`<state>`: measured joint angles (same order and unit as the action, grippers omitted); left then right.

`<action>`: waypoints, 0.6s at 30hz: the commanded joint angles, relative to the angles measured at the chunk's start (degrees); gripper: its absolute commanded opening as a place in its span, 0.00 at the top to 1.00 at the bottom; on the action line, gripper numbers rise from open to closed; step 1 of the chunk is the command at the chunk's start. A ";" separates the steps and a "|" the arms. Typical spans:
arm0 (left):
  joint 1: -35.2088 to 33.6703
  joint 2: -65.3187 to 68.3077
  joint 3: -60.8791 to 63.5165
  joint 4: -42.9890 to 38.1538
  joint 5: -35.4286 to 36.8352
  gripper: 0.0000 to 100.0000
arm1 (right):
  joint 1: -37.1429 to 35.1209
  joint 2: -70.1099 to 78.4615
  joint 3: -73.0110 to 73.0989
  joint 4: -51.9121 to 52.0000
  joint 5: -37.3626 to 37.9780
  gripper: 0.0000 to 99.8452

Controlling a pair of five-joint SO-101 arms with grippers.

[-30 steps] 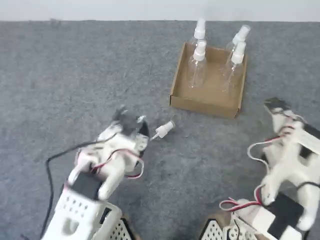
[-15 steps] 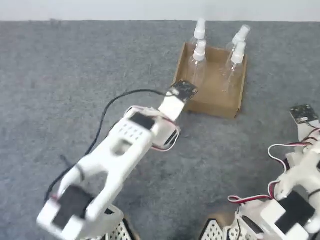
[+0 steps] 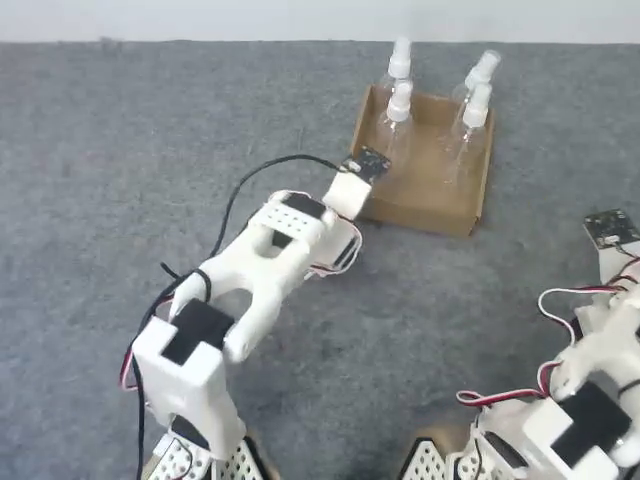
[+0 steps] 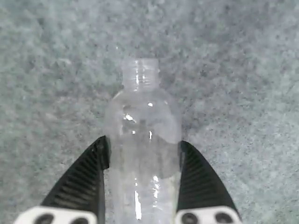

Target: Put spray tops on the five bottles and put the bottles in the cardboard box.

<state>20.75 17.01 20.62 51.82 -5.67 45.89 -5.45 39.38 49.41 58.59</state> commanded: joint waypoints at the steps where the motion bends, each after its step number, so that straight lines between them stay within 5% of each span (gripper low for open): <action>1: -1.05 0.26 -2.77 -0.97 -2.11 0.86 | 1.10 1.63 0.26 -1.01 0.79 0.99; 6: -0.70 -1.32 -2.77 2.02 -1.93 0.99 | 1.10 1.63 0.26 -0.92 0.79 0.99; 18: -1.23 -20.40 10.24 5.45 0.35 0.99 | 1.19 1.19 0.26 -0.57 0.79 0.99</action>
<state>20.04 7.25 25.89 56.92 -7.08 45.89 -5.45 39.38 49.41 58.59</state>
